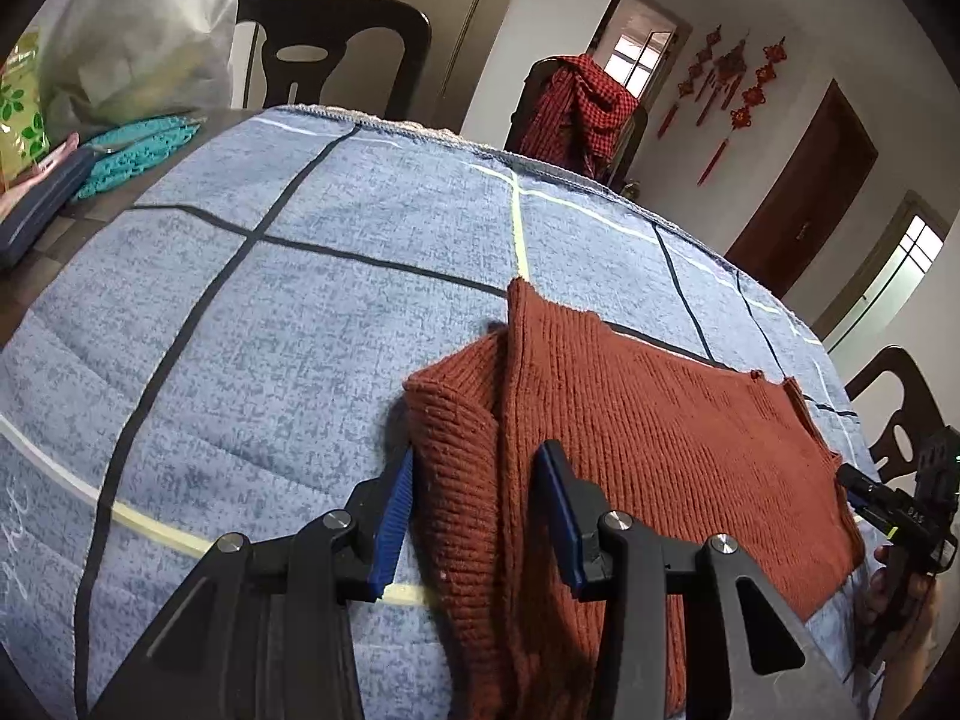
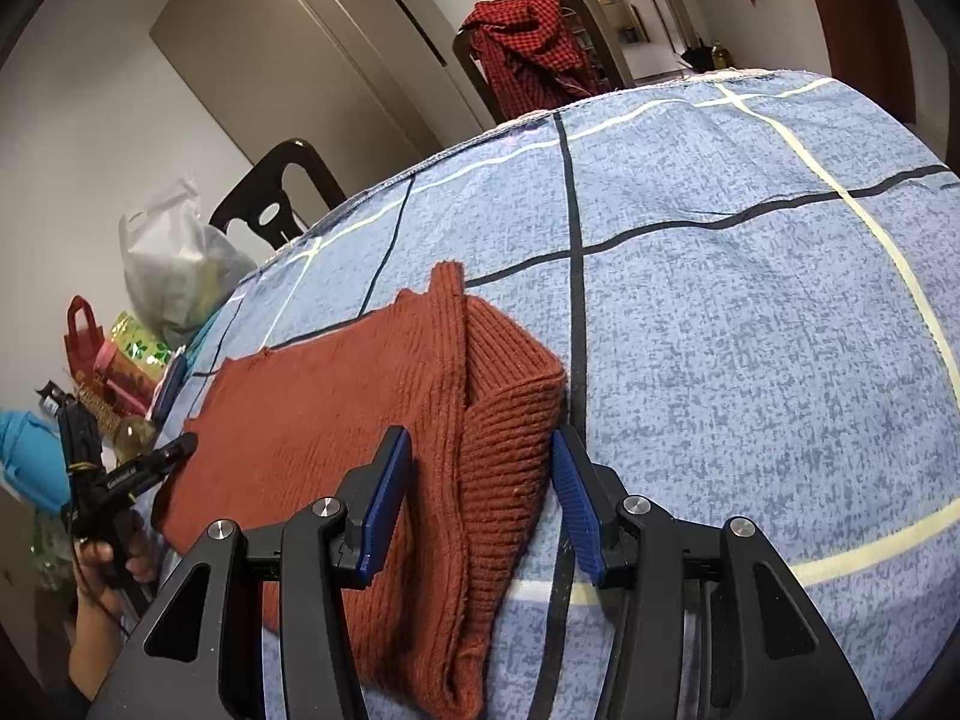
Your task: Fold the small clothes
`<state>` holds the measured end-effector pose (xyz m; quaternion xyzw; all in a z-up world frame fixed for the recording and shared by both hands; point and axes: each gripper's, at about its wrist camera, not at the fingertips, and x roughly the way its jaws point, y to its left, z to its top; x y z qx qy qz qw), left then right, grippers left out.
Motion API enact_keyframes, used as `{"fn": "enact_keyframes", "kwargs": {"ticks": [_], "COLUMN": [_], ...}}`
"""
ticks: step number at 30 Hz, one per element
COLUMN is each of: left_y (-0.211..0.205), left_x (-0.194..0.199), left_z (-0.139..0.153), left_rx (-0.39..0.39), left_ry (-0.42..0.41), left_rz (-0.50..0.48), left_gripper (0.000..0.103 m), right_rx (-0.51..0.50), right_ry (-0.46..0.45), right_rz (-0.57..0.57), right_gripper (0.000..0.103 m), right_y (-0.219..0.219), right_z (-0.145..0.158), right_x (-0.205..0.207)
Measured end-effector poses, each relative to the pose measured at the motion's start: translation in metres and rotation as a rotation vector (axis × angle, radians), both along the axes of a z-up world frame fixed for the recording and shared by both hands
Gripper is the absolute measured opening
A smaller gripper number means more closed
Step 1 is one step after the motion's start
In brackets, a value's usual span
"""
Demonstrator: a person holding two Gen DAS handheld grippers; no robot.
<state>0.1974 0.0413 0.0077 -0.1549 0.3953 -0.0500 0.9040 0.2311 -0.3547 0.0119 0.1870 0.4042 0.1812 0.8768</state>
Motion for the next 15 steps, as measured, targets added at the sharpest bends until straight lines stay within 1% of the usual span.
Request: {"fn": "enact_keyframes", "kwargs": {"ticks": [4, 6, 8, 10, 12, 14, 15], "left_y": [-0.001, 0.001, -0.001, -0.007, -0.012, -0.017, -0.017], "left_x": [0.002, -0.002, -0.009, -0.015, -0.020, -0.020, -0.018], "left_z": [-0.002, -0.003, -0.004, -0.004, -0.004, -0.003, -0.005], "left_rx": [-0.006, -0.038, -0.074, -0.073, -0.093, -0.063, -0.067], "left_ry": [0.006, 0.012, 0.013, 0.017, 0.022, 0.013, 0.015], "left_rz": [-0.001, -0.001, -0.017, -0.046, -0.073, -0.087, -0.086], "left_gripper": [0.044, 0.044, 0.044, 0.044, 0.044, 0.044, 0.044], "right_rx": [0.017, 0.012, 0.032, 0.063, 0.042, 0.039, 0.026], "right_ry": [0.008, -0.003, 0.013, 0.022, 0.018, 0.026, 0.024], "right_rz": [-0.003, -0.002, 0.009, 0.046, 0.095, 0.131, 0.134], "right_gripper": [0.049, 0.049, 0.049, 0.049, 0.049, 0.049, 0.049], "right_y": [-0.003, -0.003, -0.004, -0.001, 0.007, 0.013, 0.016], "right_z": [-0.002, 0.000, -0.002, -0.005, -0.004, -0.003, -0.003], "right_x": [0.003, 0.000, -0.003, -0.007, -0.012, -0.013, -0.013]}}
